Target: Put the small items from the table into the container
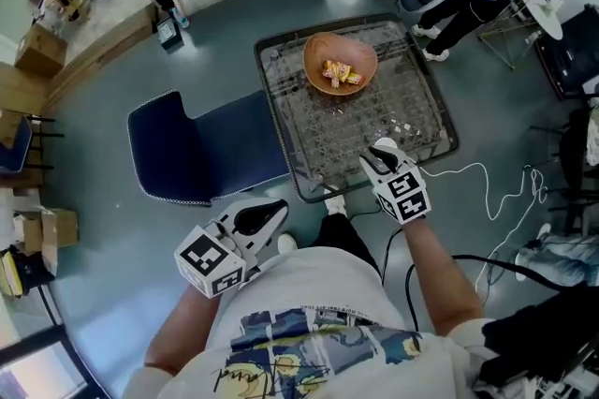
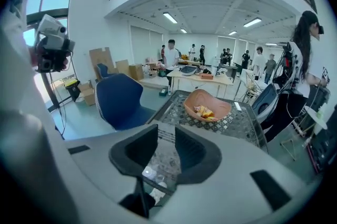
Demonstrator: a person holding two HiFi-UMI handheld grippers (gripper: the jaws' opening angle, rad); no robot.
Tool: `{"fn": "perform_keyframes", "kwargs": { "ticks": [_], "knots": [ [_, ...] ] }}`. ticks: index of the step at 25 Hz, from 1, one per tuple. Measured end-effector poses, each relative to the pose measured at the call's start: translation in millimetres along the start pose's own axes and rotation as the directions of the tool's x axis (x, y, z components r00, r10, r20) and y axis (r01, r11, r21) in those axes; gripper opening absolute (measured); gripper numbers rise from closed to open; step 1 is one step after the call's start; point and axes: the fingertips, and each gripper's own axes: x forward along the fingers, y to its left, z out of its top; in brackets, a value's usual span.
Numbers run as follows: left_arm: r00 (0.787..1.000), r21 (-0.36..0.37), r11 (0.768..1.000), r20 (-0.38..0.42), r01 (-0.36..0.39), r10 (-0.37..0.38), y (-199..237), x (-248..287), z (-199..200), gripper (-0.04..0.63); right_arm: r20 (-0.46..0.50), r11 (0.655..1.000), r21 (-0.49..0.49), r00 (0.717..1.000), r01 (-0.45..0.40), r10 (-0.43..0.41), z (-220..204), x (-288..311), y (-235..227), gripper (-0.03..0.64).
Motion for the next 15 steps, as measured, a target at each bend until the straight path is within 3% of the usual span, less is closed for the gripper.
{"fn": "perform_keyframes", "kwargs": {
  "ticks": [8,15],
  "knots": [
    [0.996,0.025,0.996,-0.014,0.087,-0.086,-32,-41,-35,0.009,0.069,0.998,0.038,0.997,-0.048,0.045,-3,-56,114,0.018],
    [0.995,0.026,0.995,-0.019,0.097,-0.097,-53,-61,-53,0.009,0.059,0.993,0.038,0.992,-0.112,0.109,-21,-79,187,0.008]
  ]
}}
